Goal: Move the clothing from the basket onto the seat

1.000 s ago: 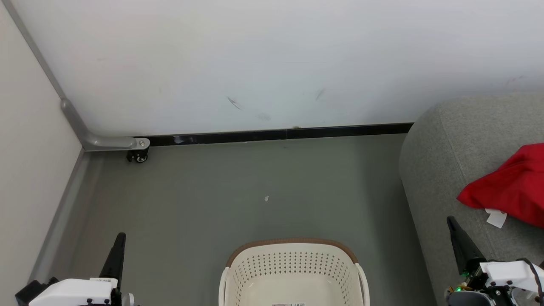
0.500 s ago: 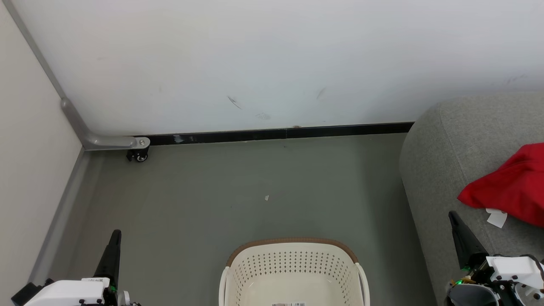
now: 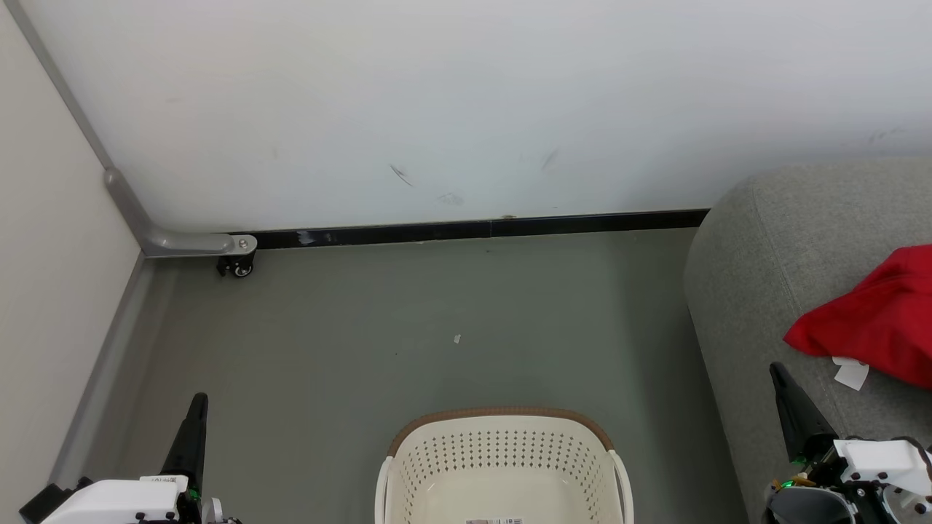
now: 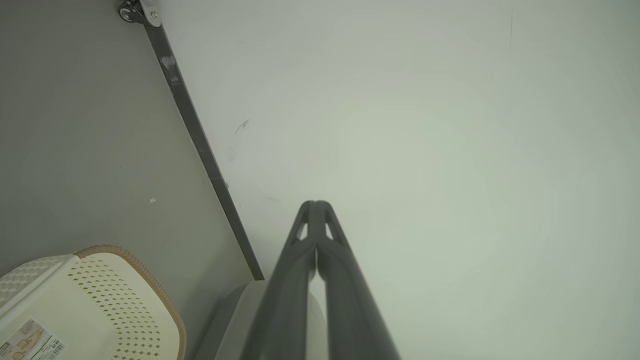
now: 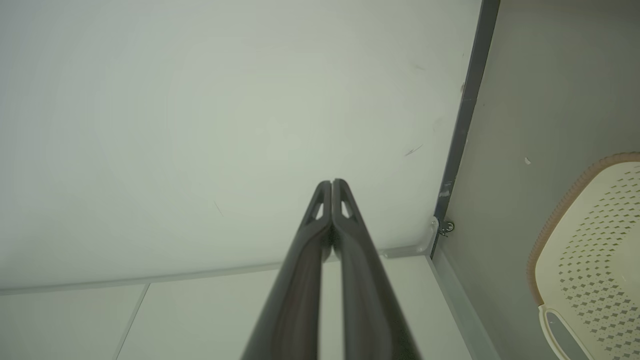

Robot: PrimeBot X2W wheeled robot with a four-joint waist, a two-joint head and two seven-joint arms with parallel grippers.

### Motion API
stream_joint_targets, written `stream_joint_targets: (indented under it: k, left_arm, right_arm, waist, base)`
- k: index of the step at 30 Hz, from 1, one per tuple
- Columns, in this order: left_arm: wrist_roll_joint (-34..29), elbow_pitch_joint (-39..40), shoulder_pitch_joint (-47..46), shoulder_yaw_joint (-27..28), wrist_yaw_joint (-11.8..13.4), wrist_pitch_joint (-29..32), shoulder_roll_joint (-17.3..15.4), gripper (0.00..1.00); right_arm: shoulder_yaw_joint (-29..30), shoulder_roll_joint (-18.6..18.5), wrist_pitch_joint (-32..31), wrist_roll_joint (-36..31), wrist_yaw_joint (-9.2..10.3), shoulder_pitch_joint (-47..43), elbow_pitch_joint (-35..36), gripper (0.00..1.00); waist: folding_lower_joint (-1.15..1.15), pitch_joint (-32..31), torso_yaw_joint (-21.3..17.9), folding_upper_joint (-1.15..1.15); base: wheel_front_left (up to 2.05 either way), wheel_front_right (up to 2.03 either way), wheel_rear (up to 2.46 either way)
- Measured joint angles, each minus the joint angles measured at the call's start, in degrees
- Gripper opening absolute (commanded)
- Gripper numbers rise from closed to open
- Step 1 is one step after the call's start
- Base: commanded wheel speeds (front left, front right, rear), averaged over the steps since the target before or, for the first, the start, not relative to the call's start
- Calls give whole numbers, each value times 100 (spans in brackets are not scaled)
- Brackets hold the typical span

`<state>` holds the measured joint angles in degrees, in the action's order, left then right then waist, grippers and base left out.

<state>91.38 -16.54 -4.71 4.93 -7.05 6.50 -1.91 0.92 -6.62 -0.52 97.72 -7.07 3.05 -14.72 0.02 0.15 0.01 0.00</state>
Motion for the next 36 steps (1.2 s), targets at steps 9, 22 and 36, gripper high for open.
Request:
stream_joint_targets:
  k: [9, 22, 36]
  left_arm:
    - [0, 2, 0, -1, 0, 0, 0, 0]
    - [0, 15, 0, -1, 0, -1, 0, 0]
    - [0, 38, 0, -2, -1, -1, 0, 0]
  right_arm:
    - [9, 0, -4, -1, 0, 0, -5, 0]
    - [20, 2, -5, -1, 0, 1, -9, 0]
    - [31, 4, -8, -2, 0, 3, -11, 0]
  waist:
    - [0, 0, 0, 0]
    - [0, 1, -1, 0]
    - [-1, 1, -1, 0]
  base:
    - [0, 0, 0]
    - [0, 0, 0]
    - [0, 0, 0]
